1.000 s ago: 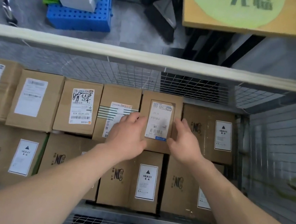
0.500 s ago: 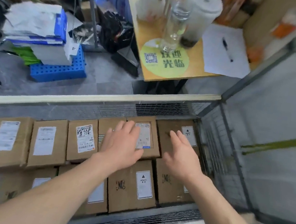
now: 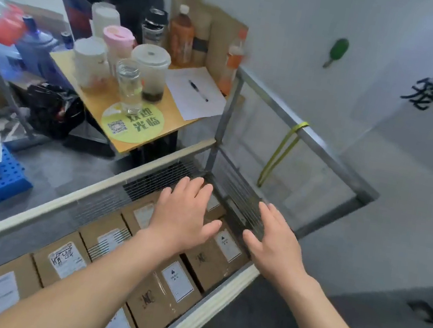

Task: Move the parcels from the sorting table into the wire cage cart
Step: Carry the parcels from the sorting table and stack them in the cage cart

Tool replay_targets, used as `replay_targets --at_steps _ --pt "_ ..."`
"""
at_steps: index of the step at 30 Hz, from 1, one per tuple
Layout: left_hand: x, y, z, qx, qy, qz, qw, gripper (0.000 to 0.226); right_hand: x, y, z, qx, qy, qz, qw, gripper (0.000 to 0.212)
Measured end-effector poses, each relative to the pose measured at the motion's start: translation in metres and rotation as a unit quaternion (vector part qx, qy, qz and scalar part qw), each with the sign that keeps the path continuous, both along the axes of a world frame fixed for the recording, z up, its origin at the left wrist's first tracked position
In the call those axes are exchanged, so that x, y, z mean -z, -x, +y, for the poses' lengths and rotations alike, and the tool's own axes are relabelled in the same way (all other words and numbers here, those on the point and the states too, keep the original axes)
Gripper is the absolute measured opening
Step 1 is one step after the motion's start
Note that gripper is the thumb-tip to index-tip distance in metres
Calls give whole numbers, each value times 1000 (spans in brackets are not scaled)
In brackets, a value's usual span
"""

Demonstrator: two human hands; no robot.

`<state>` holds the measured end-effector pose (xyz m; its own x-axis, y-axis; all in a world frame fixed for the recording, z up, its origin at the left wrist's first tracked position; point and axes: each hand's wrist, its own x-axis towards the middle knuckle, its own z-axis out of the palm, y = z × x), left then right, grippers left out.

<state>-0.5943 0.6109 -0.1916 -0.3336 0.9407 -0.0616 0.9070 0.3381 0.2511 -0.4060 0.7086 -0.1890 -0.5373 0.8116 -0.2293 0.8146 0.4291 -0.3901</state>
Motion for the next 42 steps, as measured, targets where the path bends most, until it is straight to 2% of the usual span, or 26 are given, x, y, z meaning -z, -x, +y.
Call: replay_targets --at_steps 10,14,24,36,42 --pt "-36 -125 41 145 -39 6 989 93 -36 -152 -22 156 -31 22 987 75" --pt "-42 -191 43 199 -42 5 979 86 -50 -219 -44 217 -51 28 974 79" --pt "-71 -342 8 293 -66 17 954 84 -76 -368 -123 318 -85 36 944 82" --pt "-92 -495 -35 406 -74 -10 911 81 -90 -508 -206 417 -121 47 900 78" --pt "-95 -561 -51 480 -72 -18 874 80 -87 -565 -251 488 -118 40 864 76"
